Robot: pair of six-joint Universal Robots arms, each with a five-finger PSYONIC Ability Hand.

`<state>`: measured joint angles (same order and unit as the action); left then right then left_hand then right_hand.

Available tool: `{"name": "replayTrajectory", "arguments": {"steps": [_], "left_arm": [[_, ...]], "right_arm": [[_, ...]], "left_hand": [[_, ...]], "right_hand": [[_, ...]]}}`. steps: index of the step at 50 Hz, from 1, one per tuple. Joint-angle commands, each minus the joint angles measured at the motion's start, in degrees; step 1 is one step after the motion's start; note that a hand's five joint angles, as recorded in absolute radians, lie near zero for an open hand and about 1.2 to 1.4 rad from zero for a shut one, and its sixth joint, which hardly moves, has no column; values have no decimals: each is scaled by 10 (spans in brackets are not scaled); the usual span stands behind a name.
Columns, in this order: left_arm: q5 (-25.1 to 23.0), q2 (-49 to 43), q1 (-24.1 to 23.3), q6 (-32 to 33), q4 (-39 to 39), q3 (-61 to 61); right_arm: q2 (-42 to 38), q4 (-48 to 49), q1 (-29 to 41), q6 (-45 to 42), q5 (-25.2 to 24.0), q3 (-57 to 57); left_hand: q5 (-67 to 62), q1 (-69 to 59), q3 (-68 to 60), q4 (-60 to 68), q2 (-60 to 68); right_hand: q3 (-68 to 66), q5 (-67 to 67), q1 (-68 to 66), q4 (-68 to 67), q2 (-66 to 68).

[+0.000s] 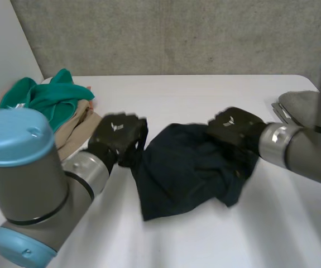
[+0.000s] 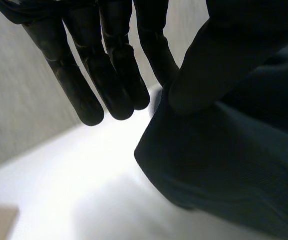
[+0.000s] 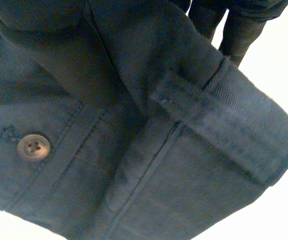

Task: Fold the laundry.

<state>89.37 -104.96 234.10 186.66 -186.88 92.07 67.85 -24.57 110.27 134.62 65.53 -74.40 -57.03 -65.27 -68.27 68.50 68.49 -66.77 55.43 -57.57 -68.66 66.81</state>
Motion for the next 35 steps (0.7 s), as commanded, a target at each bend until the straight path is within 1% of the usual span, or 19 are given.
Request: {"name": "replayTrajectory", "arguments": {"steps": [1,2,3,4,5,6,7,10,13,19,28,29,30,31,32,35], "left_arm": [[-5,45,-3,87,5,5],[-3,42,-7,120,8,10],[-2,40,-9,137,10,14],[-2,38,-13,154,10,19],[-2,36,-16,167,10,21],[3,28,-23,191,10,26],[4,22,-27,201,10,27],[8,7,-38,223,12,26],[16,7,-39,223,13,28],[38,17,-40,221,13,29],[47,37,-34,222,13,36],[48,38,-33,220,15,38],[49,39,-32,220,17,41],[52,42,-32,220,20,44],[58,51,-31,219,26,54],[72,72,-31,214,35,71]], "right_arm": [[125,-131,-29,-138,41,-159],[140,-159,-29,-166,38,-189],[146,-166,-29,-177,37,-202],[152,-168,-29,-186,36,-213],[156,-167,-29,-187,36,-220],[165,-153,-30,-183,36,-223],[170,-140,-30,-178,36,-220],[192,-86,-37,-147,43,-192],[198,-49,-45,-102,47,-146],[186,-45,-66,-5,43,-62],[21,-48,-62,75,40,50],[-14,-49,-58,89,40,71],[-32,-51,-55,95,39,82],[-50,-55,-51,101,38,94],[-87,-66,-38,112,36,119],[-130,-87,-26,117,33,151]], "left_hand": [[-130,-147,-117,115,115],[-130,-147,-117,115,115],[-130,-147,-117,115,115],[-130,-147,-117,115,115],[-130,-147,-117,115,115],[-130,-147,-117,115,115],[-130,-147,-117,115,115],[-130,-147,-117,115,115],[-130,-147,-117,115,115],[-130,-147,-117,115,115],[-130,-147,-117,115,115],[-3,-21,9,-11,-11],[65,47,77,-79,-79],[117,99,129,-131,-131],[179,161,191,-194,-194],[312,294,324,-327,-327]], "right_hand": [[-132,146,-224,-113,132],[-132,146,-224,-113,132],[-123,136,-215,-104,123],[-3,16,-95,16,3],[161,-148,69,180,-162],[495,-481,403,513,-495],[568,-554,476,587,-568],[568,-554,476,587,-568],[568,-554,476,587,-568],[568,-554,476,587,-568],[568,-554,476,587,-568],[568,-554,476,587,-568],[568,-554,476,587,-568],[568,-554,476,587,-568],[568,-554,476,587,-568],[543,-530,451,562,-544]]}}
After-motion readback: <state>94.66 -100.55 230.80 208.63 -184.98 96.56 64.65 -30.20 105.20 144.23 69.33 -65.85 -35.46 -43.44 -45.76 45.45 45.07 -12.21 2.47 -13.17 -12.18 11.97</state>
